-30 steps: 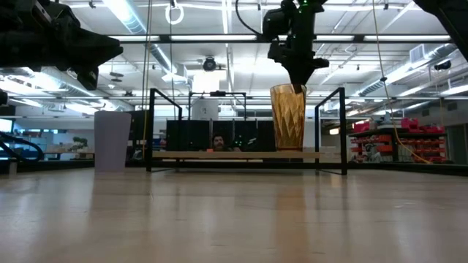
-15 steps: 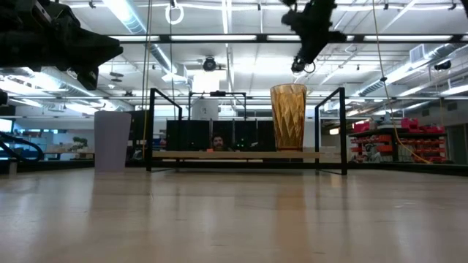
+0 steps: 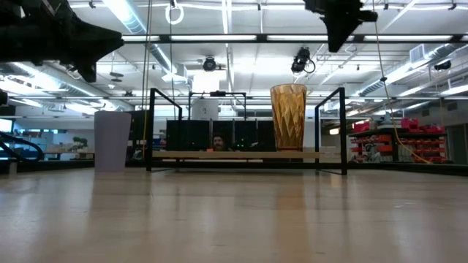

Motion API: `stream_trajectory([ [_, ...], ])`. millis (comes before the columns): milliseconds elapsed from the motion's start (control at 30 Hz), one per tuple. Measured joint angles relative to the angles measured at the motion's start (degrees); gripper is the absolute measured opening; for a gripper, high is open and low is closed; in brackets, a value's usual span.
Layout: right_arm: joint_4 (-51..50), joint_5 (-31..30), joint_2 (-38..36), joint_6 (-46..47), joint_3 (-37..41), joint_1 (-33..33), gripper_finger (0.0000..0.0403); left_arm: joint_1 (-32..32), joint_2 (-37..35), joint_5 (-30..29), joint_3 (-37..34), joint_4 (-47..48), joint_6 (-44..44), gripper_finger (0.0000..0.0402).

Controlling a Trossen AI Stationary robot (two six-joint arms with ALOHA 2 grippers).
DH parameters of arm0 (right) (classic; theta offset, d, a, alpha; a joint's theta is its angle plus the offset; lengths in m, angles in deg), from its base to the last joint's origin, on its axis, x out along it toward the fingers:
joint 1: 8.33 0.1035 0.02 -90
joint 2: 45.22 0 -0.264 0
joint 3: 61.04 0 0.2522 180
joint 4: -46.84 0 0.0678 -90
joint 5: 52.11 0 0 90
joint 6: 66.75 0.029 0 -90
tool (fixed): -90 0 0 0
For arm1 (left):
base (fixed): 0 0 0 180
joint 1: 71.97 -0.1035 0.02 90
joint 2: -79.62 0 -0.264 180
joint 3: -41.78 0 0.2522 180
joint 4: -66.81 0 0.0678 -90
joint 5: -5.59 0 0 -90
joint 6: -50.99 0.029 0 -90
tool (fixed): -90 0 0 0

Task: Stack small to large cups/mugs on shelf
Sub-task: Put the purple cup on the shelf

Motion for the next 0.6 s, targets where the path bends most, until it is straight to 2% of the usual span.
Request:
stream_trajectory([
  [167,5.1,0.0,-4.8,0.3,12.0,-2.2,0.0059,0.0,0.0,-5.7,3.2,3.3,1.2,0.0073],
  [333,15.9,-0.1,-9.3,0.5,21.3,-8.1,0.0059,0.0,0.0,-8.5,4.9,4.7,1.9,0.0077],
  [433,20.1,0.5,-10.0,0.2,24.4,-11.7,0.0059,0.0,0.0,-14.6,6.3,7.2,2.7,0.0077],
  [600,21.4,0.6,-8.2,-1.6,26.2,-15.9,0.0058,0.0,0.0,-26.3,10.1,14.8,4.6,0.0073],
])
